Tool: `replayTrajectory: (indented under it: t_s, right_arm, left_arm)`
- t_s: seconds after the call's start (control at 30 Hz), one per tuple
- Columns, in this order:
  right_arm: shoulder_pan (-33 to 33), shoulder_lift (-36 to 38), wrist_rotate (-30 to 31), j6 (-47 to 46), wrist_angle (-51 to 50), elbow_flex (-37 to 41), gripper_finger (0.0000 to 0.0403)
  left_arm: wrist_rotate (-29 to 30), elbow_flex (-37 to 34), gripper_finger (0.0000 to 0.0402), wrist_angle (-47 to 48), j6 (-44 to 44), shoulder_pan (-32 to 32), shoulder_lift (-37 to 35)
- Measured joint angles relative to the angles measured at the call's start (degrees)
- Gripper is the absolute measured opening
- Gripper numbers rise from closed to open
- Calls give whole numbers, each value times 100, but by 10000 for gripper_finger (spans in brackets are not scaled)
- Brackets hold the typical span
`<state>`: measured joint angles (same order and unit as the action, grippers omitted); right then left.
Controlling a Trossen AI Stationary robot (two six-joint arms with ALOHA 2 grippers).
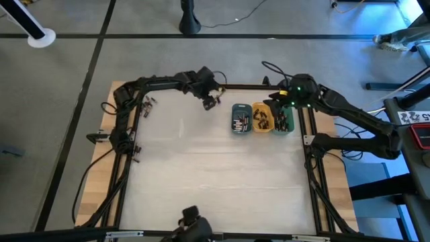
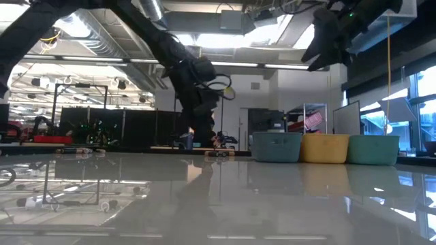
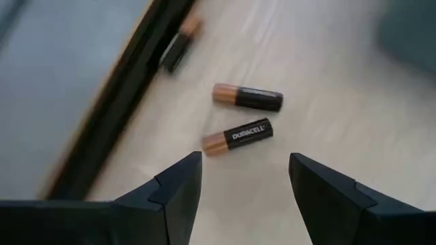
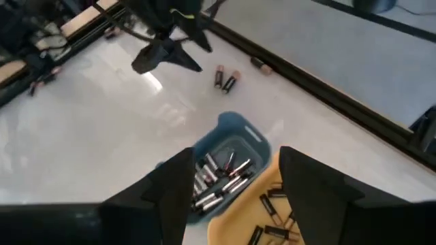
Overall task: Sort batteries
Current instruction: Put the black battery into the green bin
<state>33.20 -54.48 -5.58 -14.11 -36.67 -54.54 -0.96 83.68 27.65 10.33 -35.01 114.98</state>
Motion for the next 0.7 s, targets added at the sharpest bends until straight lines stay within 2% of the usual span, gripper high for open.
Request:
replayTrajectory:
  t_s: [0.13,0.23,0.4,0.57,0.7]
  right_arm:
    - [-123,113,7,128,-131,0,216]
    - [-139,102,9,182,-102,0,216]
    - [-130,22,49,282,84,0,216]
    - [-131,-11,153,360,76,49,216]
    - [-132,-11,131,359,40,258,216]
  left_arm:
    - [164,289,210,271,1587,143,-7]
    - [172,576,210,888,2470,160,125]
    - [184,1457,210,2051,2955,25,945]
    - [442,2190,201,2071,3221,1,1331]
    - [383,2348,189,2088,3560,-19,1342]
